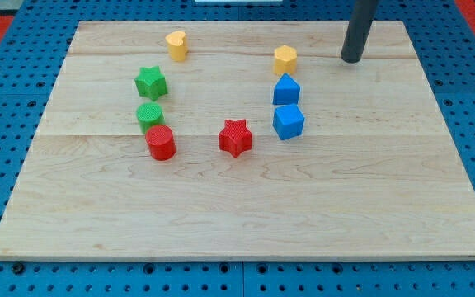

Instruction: Move the red star bottom right to yellow heart

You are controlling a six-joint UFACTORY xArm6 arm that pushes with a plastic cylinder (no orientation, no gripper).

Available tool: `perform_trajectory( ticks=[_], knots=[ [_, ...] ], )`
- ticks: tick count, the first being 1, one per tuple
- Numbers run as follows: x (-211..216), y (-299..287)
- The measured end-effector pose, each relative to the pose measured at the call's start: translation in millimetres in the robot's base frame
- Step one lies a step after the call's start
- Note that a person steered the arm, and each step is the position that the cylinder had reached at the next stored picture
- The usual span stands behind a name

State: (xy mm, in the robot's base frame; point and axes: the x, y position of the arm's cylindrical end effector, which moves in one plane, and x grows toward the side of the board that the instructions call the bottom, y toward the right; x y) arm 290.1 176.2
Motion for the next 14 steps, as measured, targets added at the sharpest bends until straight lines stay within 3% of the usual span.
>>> perform_trajectory(
  ticks=[1,4,5,6,7,8,9,10,11,12,14],
  knots=[
    [23,2],
    [192,-100],
    [210,-145],
    [150,-163],
    [136,-179],
    [166,-182],
    [142,-209],
    [77,-186],
    [76,-185],
    [104,-197],
    [19,-217]
  ],
)
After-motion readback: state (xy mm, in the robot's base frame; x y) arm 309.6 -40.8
